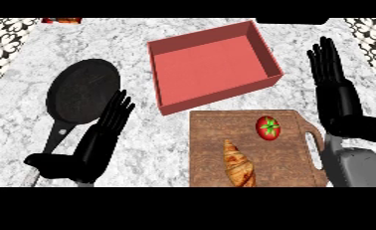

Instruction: Pick the tomato from the cutting board and place it in the cardboard box

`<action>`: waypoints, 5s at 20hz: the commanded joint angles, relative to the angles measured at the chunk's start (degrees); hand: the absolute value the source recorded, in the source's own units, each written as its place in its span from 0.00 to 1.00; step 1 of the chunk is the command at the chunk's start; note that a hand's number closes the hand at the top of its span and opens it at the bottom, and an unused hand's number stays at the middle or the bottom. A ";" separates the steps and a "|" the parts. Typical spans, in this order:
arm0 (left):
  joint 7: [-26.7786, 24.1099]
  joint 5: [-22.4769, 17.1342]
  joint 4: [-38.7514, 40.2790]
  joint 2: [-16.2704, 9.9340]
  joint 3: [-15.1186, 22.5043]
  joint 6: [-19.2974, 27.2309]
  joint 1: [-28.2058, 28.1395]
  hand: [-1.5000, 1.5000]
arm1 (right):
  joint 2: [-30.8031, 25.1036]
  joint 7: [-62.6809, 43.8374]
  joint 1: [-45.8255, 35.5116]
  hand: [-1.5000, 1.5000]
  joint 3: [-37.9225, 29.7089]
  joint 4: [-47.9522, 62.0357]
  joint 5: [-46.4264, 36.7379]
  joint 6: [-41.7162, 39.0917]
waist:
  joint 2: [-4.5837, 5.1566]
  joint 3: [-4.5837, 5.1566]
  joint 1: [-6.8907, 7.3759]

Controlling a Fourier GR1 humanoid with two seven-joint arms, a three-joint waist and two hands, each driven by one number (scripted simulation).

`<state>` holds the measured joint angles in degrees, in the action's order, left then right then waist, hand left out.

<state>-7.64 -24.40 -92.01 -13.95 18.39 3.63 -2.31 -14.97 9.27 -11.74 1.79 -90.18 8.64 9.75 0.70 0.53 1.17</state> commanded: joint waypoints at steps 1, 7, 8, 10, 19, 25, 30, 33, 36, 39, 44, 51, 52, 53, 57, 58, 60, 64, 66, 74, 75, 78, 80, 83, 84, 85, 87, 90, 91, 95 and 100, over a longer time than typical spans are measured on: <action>4.85 3.49 -2.94 -1.49 -1.64 4.66 0.87 0.50 | 2.59 -0.90 -1.88 0.00 2.28 -0.84 -2.72 1.87 | -0.75 -0.54 -0.86; 4.35 13.43 4.74 -11.11 -6.22 10.20 0.90 0.50 | -13.62 -4.05 -1.28 0.00 -0.39 8.33 -17.45 4.74 | 0.82 1.07 -1.42; 5.64 15.14 5.44 -12.28 -6.31 11.41 0.85 0.50 | -10.72 -4.74 -1.59 1.00 -1.62 9.60 -19.07 10.56 | 0.16 -0.11 -0.91; 7.22 16.58 4.80 -12.92 -6.12 12.39 0.75 0.50 | 4.27 -4.83 -1.85 0.00 -3.83 8.29 -12.91 20.95 | -0.64 -0.59 -0.75; 10.17 18.56 6.55 -12.59 -8.85 11.80 3.26 0.50 | -5.23 -7.60 4.14 0.00 2.10 5.53 -20.18 11.35 | -0.84 -0.41 -1.64; 12.56 20.85 3.55 -11.68 -6.91 13.80 3.20 0.50 | -18.77 -21.14 4.29 0.00 7.64 3.05 -27.43 -2.09 | -1.00 -0.32 -1.62; 11.52 21.66 5.06 -10.43 -5.96 13.70 2.62 0.50 | -23.34 -37.23 -0.08 0.00 12.99 -2.70 -25.88 -17.05 | -0.93 -0.26 -1.03; 11.50 21.78 4.00 -10.12 -6.55 14.04 1.81 0.50 | -22.70 -43.48 -0.74 0.00 15.43 -6.24 -23.45 -23.29 | -0.89 -0.40 -0.96; 12.43 20.15 5.40 -11.18 -8.82 11.24 3.97 0.50 | -17.67 -53.44 -2.09 0.00 18.93 -9.77 -24.86 -24.00 | -0.80 -0.45 -1.08; 12.15 21.36 6.19 -9.91 -9.57 10.42 3.55 0.50 | -15.13 -58.59 -2.30 0.00 17.75 -12.63 -25.70 -25.91 | -0.77 -0.49 -1.24; 12.21 24.35 5.50 -7.44 -10.11 10.41 3.12 0.50 | -8.83 -57.25 -2.47 0.00 19.28 -5.49 -33.99 -24.02 | -0.70 -0.52 -1.02; 14.20 27.72 0.02 -5.49 -11.25 8.93 0.21 0.50 | -7.19 -56.42 0.75 0.00 15.15 -5.97 -36.80 -28.51 | -0.74 -0.53 -1.07; 13.38 27.50 -1.25 -5.35 -11.53 8.37 -1.86 0.50 | -5.62 -59.05 -3.08 0.00 14.38 -5.07 -37.17 -30.00 | -0.74 -0.52 -0.93; 13.36 25.89 2.37 -6.04 -13.45 6.39 1.69 0.50 | -6.13 -54.27 1.04 0.00 15.61 -2.33 -39.68 -26.70 | -0.70 -0.53 -1.09; 14.75 28.84 -0.04 -3.65 -14.01 5.98 -0.28 0.50 | -3.46 -55.91 2.45 0.00 13.72 -7.26 -41.21 -29.76 | -0.75 -0.53 -1.09; 10.08 28.65 5.88 -2.63 -13.96 5.99 1.92 0.50 | -0.33 -58.21 -2.84 0.00 15.26 -2.96 -42.42 -28.78 | -0.69 -0.52 -1.01; 11.67 28.37 5.74 -3.29 -16.63 4.04 2.24 0.50 | -2.60 -50.92 1.27 0.00 12.86 -1.41 -43.87 -28.58 | -0.70 -0.53 -1.11; 12.47 29.33 4.66 -1.51 -16.94 3.86 2.40 0.50 | -0.07 -47.54 -0.17 0.00 12.08 4.09 -46.44 -26.74 | -0.68 -0.53 -1.02; 9.96 31.91 4.94 0.52 -15.42 5.23 0.07 0.50 | 1.81 -53.75 -0.09 0.00 12.50 -2.71 -46.94 -29.19 | -0.72 -0.52 -1.07; 17.32 31.41 -1.19 -0.84 -19.07 0.25 1.29 0.50 | 3.43 -47.93 5.85 0.00 11.89 -1.94 -50.61 -27.28 | -0.75 -0.53 -1.12; 8.61 31.16 6.62 -0.67 -20.94 -0.27 1.44 0.50 | 2.98 -44.26 2.54 0.00 9.76 4.08 -50.66 -26.52 | -0.69 -0.52 -1.08; 11.61 34.46 2.99 1.76 -18.94 1.57 0.11 0.50 | 4.89 -46.77 6.22 0.00 11.81 0.12 -52.60 -27.14 | -0.74 -0.53 -1.17; 12.97 33.95 3.06 1.91 -19.00 0.74 2.33 0.50 | 1.86 -41.85 1.17 0.00 6.21 6.37 -50.27 -28.29 | -0.69 -0.53 -1.09; 13.92 35.16 2.63 2.64 -19.80 1.74 2.70 0.50 | 3.01 -42.69 6.54 0.00 9.78 3.44 -53.39 -28.11 | -0.72 -0.53 -1.19; 13.93 33.90 1.84 1.45 -21.23 -0.55 2.50 0.50 | 4.25 -42.74 4.83 0.00 10.04 5.00 -54.56 -27.91 | -0.72 -0.53 -1.10; 16.01 33.87 0.00 1.17 -21.06 -0.70 2.26 0.50 | 6.58 -44.46 -0.33 0.00 10.00 9.92 -54.75 -28.05 | -0.69 -0.53 -0.92; 9.55 33.72 5.72 1.87 -21.95 -1.35 1.54 0.50 | 6.78 -40.89 3.24 0.00 9.19 9.86 -54.21 -25.67 | -0.69 -0.53 -1.07; 14.41 37.20 -0.45 5.65 -18.30 1.67 -0.90 0.50 | 7.12 -42.63 1.54 1.00 8.43 7.52 -53.42 -29.46 | -0.73 -0.53 -1.02; 11.05 34.19 5.39 2.02 -22.42 -2.07 3.58 0.50 | 6.82 -41.90 1.27 1.00 9.79 8.21 -56.79 -26.53 | -0.70 -0.52 -1.10; 10.12 32.46 3.53 1.19 -23.05 -3.55 -0.41 0.50 | 4.17 -37.86 1.35 1.00 10.61 10.87 -63.32 -17.73 | -0.71 -0.53 -0.85; 11.02 34.42 3.31 2.18 -20.19 -3.32 3.28 0.50 | -5.57 -20.03 -12.45 1.00 12.18 14.00 -59.97 -26.63 | 0.75 -0.71 4.16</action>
<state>3.69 9.80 -88.62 -12.01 -3.08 1.14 -0.20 -14.99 -21.44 -15.83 12.41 -78.64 -51.94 -12.96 0.46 -0.03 2.02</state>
